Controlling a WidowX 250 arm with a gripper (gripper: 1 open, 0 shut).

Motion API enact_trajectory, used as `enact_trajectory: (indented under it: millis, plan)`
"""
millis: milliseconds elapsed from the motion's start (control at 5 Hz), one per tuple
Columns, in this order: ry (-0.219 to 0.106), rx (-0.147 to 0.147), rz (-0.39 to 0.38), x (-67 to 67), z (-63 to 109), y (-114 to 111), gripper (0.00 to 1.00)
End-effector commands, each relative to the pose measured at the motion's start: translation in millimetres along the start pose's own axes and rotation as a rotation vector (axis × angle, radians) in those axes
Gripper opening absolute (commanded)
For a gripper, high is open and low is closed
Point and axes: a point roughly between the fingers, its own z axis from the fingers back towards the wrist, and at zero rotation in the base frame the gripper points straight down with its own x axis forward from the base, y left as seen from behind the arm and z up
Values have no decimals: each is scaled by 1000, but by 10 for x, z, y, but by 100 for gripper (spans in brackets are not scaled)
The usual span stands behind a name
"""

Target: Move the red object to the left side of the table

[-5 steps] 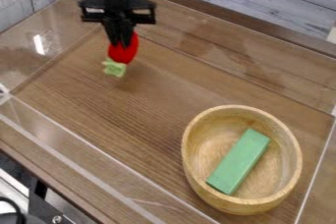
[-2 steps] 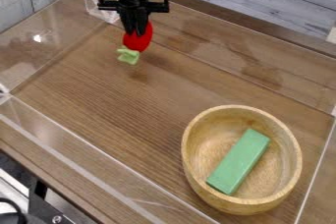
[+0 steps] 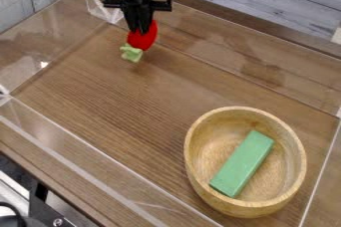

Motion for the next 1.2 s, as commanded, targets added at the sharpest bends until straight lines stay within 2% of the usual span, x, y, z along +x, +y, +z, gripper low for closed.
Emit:
enact_trajectory:
  millis: [0,400,600,800,1000]
  plan:
    - [-59,-14,-23,133,163,-65,0]
    - [-40,-32,69,174,324,-66,0]
    - [-34,-31,99,230,188,-45,0]
    - [-21,-46,125,275,128,-50,0]
    - [-6,-64,147,328,357,-39,0]
